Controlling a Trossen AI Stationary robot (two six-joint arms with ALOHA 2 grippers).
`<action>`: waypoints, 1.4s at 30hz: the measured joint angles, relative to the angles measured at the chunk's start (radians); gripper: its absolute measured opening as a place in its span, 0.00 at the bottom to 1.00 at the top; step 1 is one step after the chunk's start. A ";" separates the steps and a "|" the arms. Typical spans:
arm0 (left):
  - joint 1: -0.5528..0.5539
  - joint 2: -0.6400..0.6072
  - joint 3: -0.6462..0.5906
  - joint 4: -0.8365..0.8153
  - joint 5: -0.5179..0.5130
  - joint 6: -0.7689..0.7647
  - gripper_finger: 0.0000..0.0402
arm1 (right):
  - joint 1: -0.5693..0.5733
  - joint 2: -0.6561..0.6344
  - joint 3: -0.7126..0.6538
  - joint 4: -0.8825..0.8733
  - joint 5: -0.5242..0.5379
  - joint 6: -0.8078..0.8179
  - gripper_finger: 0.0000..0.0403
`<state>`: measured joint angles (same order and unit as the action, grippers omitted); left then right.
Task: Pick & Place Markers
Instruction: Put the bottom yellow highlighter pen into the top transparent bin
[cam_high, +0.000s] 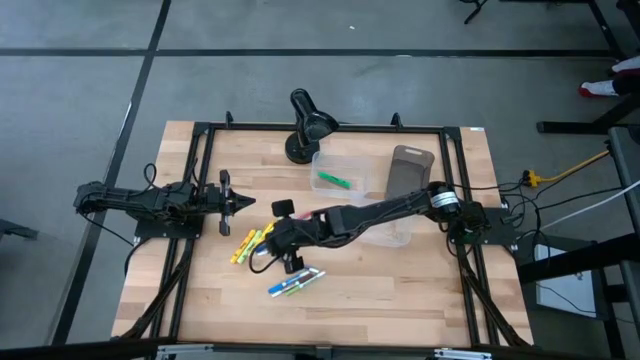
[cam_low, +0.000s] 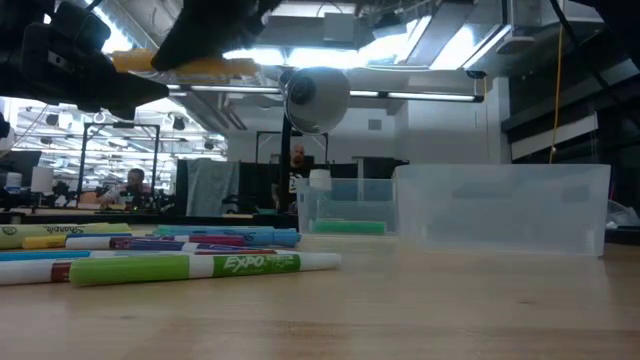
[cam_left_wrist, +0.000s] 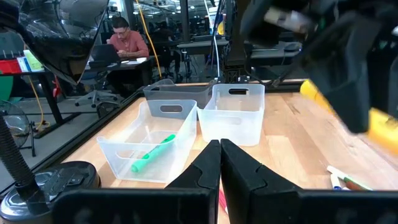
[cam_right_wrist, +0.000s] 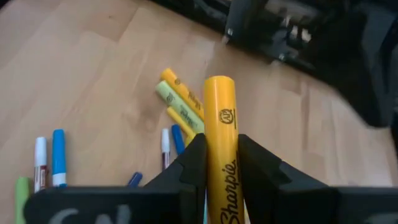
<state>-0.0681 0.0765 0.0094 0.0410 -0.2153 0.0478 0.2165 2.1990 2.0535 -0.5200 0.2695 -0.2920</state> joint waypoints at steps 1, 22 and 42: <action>0.000 0.000 0.000 0.000 0.000 0.000 0.02 | 0.000 0.000 0.008 0.003 0.001 -0.010 0.17; 0.000 0.000 0.000 0.000 0.000 0.000 0.02 | -0.023 -0.002 0.063 -0.128 0.333 -0.104 0.17; 0.000 0.000 0.000 0.000 0.000 0.000 0.02 | -0.099 -0.003 0.063 -0.518 0.586 0.158 0.17</action>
<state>-0.0681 0.0765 0.0097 0.0410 -0.2153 0.0479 0.1174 2.1956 2.1170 -1.0378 0.8555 -0.1339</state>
